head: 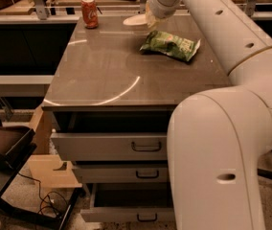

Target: Move paper bowl near coke can

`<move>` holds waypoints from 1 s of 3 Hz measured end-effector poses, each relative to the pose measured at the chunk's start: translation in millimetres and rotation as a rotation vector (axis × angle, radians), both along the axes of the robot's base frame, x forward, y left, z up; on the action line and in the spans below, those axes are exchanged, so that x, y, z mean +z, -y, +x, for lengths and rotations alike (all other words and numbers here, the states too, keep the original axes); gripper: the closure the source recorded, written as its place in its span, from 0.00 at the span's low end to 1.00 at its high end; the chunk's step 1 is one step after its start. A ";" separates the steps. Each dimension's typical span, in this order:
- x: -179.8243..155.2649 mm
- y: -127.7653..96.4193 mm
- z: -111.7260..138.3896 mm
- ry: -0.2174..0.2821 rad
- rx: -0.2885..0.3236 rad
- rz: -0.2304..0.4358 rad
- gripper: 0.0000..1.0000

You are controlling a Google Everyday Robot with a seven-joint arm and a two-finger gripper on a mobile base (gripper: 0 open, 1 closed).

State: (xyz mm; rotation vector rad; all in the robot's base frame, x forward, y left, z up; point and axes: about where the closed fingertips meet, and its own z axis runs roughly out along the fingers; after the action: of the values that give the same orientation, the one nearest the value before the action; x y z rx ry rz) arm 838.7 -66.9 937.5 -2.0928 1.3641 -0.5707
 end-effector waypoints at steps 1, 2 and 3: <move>0.3 -3.3 16.7 0.019 -0.002 0.022 1.00; 1.1 -13.4 29.8 0.040 0.002 0.052 1.00; -4.1 -29.2 44.9 0.055 -0.012 0.108 1.00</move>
Offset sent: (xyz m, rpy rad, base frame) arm 0.0611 0.0189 0.0205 0.0937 -0.0787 0.0038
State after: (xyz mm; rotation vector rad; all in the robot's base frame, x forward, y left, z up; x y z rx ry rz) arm 883.6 -37.7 933.4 -1.9700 1.3476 -0.5434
